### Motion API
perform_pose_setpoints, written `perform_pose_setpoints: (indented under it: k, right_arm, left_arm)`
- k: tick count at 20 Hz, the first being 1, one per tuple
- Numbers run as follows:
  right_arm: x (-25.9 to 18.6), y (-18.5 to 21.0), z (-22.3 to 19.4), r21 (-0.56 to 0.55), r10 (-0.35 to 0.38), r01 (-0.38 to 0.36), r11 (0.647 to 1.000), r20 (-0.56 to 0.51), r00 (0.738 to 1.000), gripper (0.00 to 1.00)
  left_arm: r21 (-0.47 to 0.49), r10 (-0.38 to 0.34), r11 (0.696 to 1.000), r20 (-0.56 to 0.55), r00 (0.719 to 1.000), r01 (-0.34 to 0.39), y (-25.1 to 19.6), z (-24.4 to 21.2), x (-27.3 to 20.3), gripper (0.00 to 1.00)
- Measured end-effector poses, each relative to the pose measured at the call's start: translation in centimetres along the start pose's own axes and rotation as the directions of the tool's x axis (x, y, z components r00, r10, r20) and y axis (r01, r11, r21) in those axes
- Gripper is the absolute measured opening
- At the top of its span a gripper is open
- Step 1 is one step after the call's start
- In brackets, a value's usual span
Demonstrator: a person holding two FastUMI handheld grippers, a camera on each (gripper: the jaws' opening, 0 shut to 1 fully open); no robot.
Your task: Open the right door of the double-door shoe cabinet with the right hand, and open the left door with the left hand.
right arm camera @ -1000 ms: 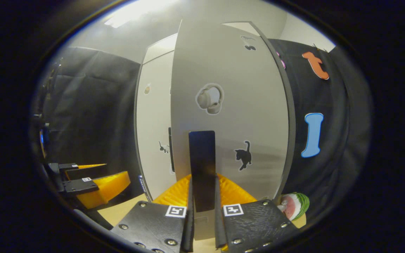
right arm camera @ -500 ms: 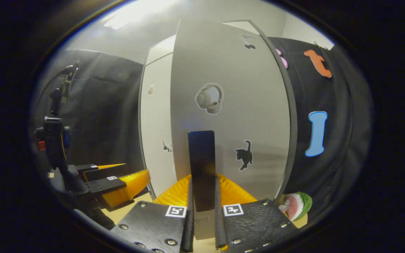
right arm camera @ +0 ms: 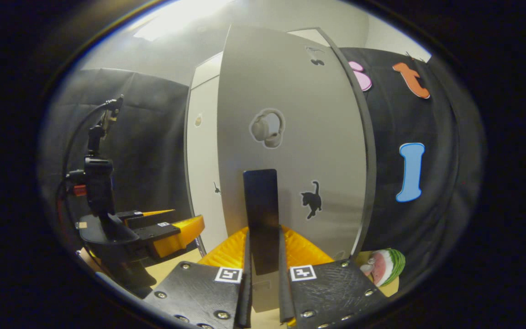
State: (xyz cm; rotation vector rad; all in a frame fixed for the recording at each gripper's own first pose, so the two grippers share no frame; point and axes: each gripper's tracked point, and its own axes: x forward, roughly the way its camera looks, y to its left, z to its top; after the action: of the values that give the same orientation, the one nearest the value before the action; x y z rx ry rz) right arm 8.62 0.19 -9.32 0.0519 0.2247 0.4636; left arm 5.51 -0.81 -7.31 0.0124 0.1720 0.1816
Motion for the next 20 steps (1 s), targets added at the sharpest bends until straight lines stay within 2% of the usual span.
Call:
perform_pose_setpoints:
  k: [7, 8, 9, 16, 17, 18, 20]
  right_arm:
    - [-2.5, -1.5, -0.2, 0.017, -0.036, 0.036, 0.999, 0.013, 0.999, 0.24]
    - [-2.9, -1.8, -0.2, 0.022, -0.046, 0.045, 0.999, 0.014, 0.999, 0.28]
    - [-3.3, -2.1, -0.3, 0.022, -0.056, 0.056, 0.998, 0.013, 0.998, 0.24]
    - [-6.3, -5.5, -0.5, -0.032, -0.155, 0.155, 0.987, -0.007, 0.988, 0.23]
    - [-6.7, -6.4, -0.1, -0.047, -0.187, 0.187, 0.981, 0.005, 0.982, 0.27]
    - [-7.0, -7.6, 0.2, -0.057, -0.222, 0.222, 0.973, 0.006, 0.975, 0.23]
    - [-8.0, -10.3, 0.7, -0.040, -0.298, 0.298, 0.954, 0.023, 0.954, 0.23]
  left_arm:
    - [0.010, -0.039, 0.999, -0.009, 0.999, 0.039, -2.7, -0.3, -0.7, 0.97]
    - [0.011, -0.044, 0.999, -0.011, 0.999, 0.044, -3.1, -0.3, -0.9, 0.96]
    - [0.011, -0.050, 0.999, -0.012, 0.999, 0.050, -3.5, -0.3, -1.1, 0.96]
    - [0.016, -0.097, 0.995, -0.011, 0.995, 0.097, -6.0, -0.3, -2.8, 0.97]
    - [0.019, -0.106, 0.994, -0.011, 0.994, 0.106, -6.3, -0.3, -3.0, 0.97]
    - [0.022, -0.115, 0.993, -0.013, 0.993, 0.115, -6.7, -0.4, -3.3, 0.97]
    - [0.024, -0.131, 0.991, -0.017, 0.991, 0.132, -7.1, -0.6, -3.9, 0.96]
